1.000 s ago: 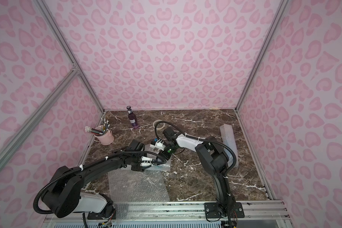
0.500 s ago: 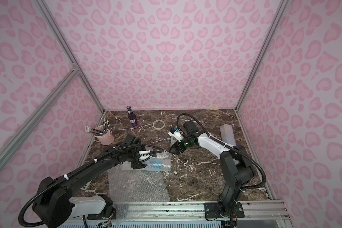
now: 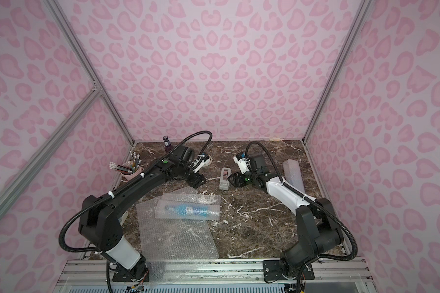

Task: Wrap wine bottles in bubble wrap
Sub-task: Tear off the tape using the Tape Cutter.

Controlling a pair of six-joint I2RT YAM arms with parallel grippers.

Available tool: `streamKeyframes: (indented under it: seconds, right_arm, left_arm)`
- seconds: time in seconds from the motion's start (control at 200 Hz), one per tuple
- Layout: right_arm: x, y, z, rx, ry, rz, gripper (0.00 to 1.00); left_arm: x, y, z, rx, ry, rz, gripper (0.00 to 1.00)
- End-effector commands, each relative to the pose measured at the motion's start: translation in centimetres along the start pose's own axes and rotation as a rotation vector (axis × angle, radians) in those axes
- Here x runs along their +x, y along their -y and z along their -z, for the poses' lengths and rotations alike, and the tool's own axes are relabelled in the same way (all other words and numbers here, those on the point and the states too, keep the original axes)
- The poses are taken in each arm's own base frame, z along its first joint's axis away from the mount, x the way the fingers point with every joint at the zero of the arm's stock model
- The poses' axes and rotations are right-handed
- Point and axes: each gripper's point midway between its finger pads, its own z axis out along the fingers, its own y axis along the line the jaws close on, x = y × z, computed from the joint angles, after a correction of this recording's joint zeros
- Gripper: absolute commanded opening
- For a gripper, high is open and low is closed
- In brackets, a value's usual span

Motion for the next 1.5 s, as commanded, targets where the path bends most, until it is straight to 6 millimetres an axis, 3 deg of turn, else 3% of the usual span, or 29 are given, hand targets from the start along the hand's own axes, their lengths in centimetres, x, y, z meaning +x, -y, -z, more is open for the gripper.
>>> streamKeyframes:
  seconds: [0.0,0.2,0.325,0.535,0.81,1.13,1.495]
  right_arm:
    - [-0.3,1.3,-0.8,0.045,0.033,-0.058,0.65]
    - [-0.1,1.9,-2.7,0.025,0.045,-0.118,0.58]
    - [0.8,2.5,-4.2,0.015,0.018,-0.139,0.52]
    - [1.8,3.1,-6.2,0.0,-0.015,-0.158,0.49]
    - [2.7,3.7,-7.9,-0.021,-0.035,-0.184,0.46]
    - [4.0,4.2,-9.0,-0.017,-0.067,-0.192,0.42]
    - [5.5,4.7,-9.6,-0.015,-0.093,-0.206,0.4]
  left_arm:
    - [-2.3,1.4,-1.5,0.125,0.034,0.224,0.65]
    - [-4.1,2.2,-6.3,0.262,0.026,0.429,0.56]
    - [-4.0,2.4,-9.1,0.303,-0.01,0.499,0.53]
    - [-4.2,2.6,-11.5,0.338,-0.011,0.556,0.5]
    - [-3.9,2.5,-13.6,0.364,-0.021,0.599,0.48]
    - [-3.7,2.8,-14.6,0.401,-0.029,0.62,0.43]
    - [-2.5,3.0,-15.3,0.421,-0.069,0.641,0.29]
